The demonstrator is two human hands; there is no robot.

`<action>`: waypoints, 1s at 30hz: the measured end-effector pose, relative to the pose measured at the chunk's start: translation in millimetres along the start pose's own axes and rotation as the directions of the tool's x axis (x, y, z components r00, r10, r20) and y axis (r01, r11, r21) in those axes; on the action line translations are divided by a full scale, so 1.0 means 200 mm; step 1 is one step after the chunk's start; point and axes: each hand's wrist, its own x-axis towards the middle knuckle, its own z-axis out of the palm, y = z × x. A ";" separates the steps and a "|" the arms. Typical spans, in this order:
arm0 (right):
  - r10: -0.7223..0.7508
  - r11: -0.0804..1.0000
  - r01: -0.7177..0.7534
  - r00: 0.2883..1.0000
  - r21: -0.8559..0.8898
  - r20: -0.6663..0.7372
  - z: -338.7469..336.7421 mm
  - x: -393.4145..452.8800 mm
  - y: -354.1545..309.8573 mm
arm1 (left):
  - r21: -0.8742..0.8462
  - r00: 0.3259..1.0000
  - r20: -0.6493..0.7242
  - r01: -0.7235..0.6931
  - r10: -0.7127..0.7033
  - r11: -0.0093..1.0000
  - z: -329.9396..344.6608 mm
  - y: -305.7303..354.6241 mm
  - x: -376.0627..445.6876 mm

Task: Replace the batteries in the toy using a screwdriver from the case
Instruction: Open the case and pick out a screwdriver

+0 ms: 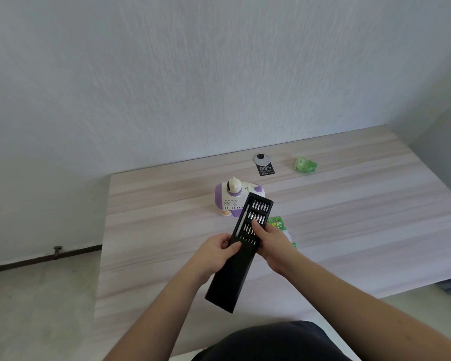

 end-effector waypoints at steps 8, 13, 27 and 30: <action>-0.010 1.000 0.011 0.998 0.017 -0.063 0.00 0.03 0.05 | -0.001 0.998 0.055 0.027 -0.027 1.000 -0.07 -0.08 0.00; 0.006 0.995 0.005 0.993 0.100 -0.118 0.00 0.04 0.03 | 0.000 0.997 -0.017 0.076 -0.076 0.997 -0.16 -0.19 -0.02; 0.135 0.991 -0.134 0.990 0.030 -0.046 -0.08 -0.03 0.21 | -0.182 0.886 -0.438 0.078 -0.151 0.980 -0.26 -0.45 0.12; 0.175 0.982 -0.178 0.983 -0.061 -0.053 -0.12 -0.01 0.27 | -0.170 0.890 -0.433 0.071 -0.139 0.983 -0.28 -0.50 0.14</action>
